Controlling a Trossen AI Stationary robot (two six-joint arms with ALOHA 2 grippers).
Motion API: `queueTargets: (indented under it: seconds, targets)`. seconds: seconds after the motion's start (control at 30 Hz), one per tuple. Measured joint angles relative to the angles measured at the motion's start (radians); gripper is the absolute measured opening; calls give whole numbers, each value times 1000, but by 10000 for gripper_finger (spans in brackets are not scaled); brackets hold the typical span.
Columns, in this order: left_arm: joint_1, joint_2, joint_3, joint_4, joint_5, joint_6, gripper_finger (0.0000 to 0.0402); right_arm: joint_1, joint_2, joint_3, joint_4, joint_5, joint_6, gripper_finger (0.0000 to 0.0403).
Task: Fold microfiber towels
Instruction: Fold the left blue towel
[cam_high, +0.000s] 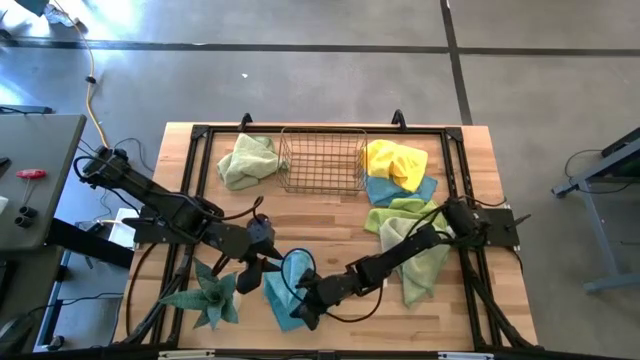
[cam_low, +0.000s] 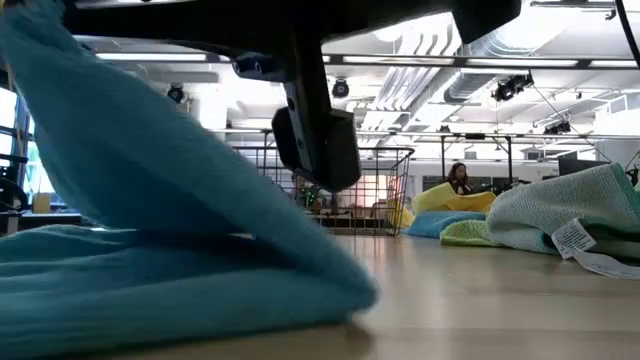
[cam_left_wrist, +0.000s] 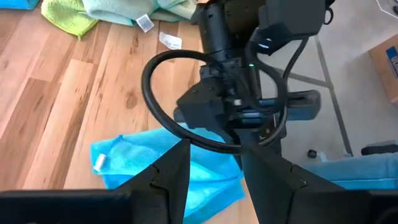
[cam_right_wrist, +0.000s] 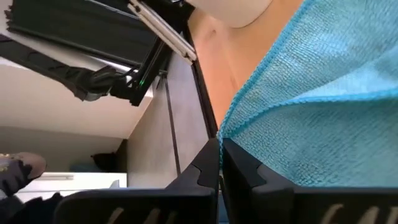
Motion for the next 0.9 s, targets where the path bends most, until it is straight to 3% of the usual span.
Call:
queueTargets:
  seconds: [0.9]
  targets:
    - [0, 1, 0, -55, -21, 25, 133, 22, 58, 0, 80, -9, 43, 0]
